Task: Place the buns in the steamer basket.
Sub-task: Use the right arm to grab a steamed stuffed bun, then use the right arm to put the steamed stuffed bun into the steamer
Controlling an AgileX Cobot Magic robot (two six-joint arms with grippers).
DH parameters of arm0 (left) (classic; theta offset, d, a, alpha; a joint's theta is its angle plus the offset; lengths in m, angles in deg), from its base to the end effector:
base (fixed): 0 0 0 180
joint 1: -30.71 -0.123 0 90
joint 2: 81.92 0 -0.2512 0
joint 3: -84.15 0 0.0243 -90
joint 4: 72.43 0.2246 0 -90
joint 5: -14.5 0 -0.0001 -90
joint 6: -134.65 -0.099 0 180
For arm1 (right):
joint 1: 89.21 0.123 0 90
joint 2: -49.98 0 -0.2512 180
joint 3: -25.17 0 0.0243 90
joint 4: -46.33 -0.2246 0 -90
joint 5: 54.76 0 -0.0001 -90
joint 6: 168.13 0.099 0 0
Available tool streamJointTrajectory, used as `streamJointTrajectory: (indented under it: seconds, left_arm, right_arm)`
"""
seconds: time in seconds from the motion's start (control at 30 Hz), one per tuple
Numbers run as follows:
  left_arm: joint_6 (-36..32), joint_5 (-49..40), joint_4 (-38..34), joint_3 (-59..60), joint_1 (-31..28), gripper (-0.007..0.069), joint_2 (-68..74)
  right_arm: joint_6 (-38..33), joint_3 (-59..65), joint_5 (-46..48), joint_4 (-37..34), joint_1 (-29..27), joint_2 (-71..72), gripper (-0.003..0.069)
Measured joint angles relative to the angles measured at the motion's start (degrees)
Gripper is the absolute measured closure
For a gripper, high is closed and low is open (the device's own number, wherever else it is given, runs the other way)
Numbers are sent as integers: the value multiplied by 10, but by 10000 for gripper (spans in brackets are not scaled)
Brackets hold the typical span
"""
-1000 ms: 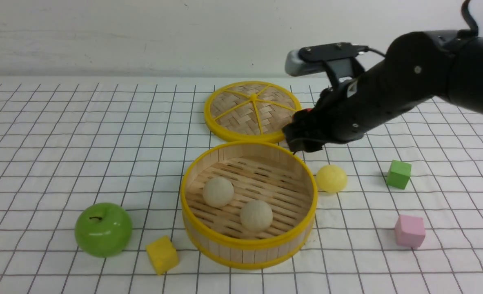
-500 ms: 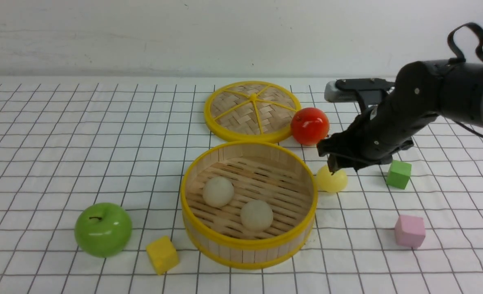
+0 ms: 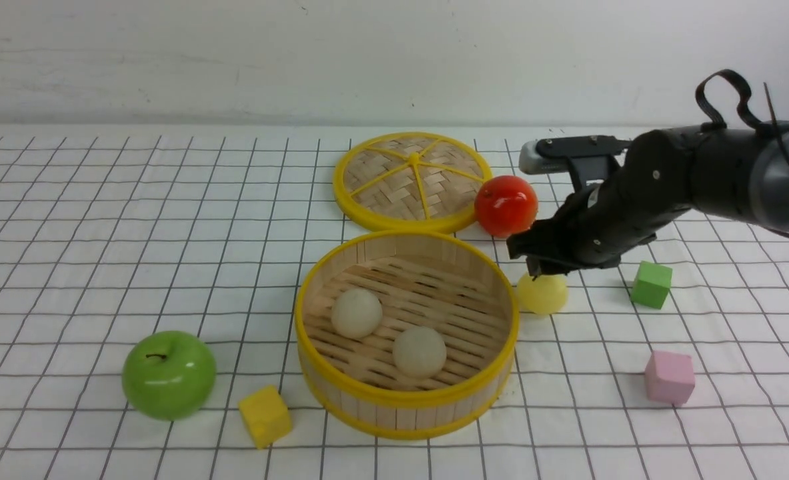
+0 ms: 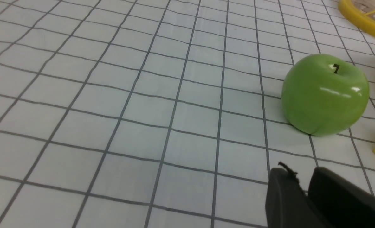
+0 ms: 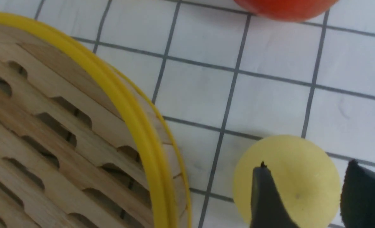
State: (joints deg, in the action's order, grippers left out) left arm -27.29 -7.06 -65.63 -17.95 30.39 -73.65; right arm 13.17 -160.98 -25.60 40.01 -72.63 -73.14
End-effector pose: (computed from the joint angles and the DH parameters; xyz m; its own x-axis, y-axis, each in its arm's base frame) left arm 0.0681 0.0047 0.1684 -0.2864 -0.2047 -0.9360 -0.1075 0.9776 -0.1809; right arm 0.3854 0.1203 0.1712 -0.8260 -0.1221 -0.5502 -0.2171 0.9699 0.1106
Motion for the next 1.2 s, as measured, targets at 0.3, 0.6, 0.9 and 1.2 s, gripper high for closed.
streamJointTrajectory:
  seconds: [0.3, 0.6, 0.9, 1.2]
  left_arm:
    - [0, 0, 0, 0, 0, 502, 0]
    - [0, 0, 0, 0, 0, 494, 0]
    - [0, 0, 0, 0, 0, 483, 0]
    - [0, 0, 0, 0, 0, 477, 0]
  right_arm:
    - [0, 0, 0, 15, 0, -18, 530]
    - [0, -1, 33, 15, 0, 2, 662]
    - [-8, -1, 42, -90, 13, 115, 662]
    - [-13, -1, 45, -116, 73, 76, 657]
